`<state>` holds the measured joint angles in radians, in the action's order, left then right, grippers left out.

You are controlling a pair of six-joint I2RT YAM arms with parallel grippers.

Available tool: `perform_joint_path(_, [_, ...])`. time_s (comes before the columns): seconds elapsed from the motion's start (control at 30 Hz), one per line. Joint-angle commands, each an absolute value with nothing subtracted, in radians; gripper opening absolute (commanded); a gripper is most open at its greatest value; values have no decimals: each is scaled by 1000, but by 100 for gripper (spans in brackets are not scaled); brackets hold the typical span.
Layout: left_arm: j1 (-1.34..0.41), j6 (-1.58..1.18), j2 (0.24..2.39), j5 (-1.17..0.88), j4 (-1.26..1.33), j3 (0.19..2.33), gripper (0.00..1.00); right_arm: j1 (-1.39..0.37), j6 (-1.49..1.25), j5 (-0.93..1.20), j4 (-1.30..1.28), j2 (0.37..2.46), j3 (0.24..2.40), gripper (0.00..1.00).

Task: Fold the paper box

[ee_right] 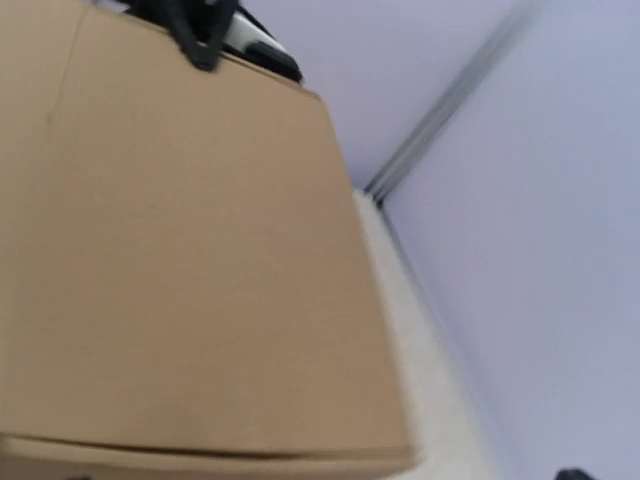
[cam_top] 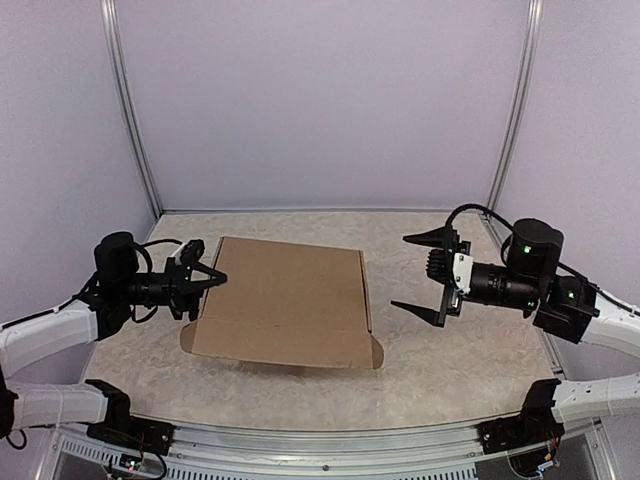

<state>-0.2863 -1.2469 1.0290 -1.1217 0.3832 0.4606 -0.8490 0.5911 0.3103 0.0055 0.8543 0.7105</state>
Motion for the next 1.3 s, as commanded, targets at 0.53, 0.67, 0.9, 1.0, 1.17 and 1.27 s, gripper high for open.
perform_joint_path(0.53, [-354,-1220,788,-1246,206,468,0,-1372,1356,-367,213,784,493,100])
perform_joint_path(0.67, [-355,-1247,735,-1253,206,499,0,-1450,1464,-434,342,798,460,100])
perform_joint_path(0.9, [-385,-1290,728,-1252,260,513,0,-1524,1559,-467,430,851,491,100])
perform_joint_path(1.0, [-399,-1336,734,-1251,336,515,0,-1531,1585,-463,446,886,511,100])
perform_joint_path(1.17, [-429,-1372,747,-1246,383,523,0,-1531,1594,-445,505,909,505,100])
perform_joint_path(1.27, [-455,-1376,750,-1234,392,522,0,-1539,1601,-438,537,921,510,100])
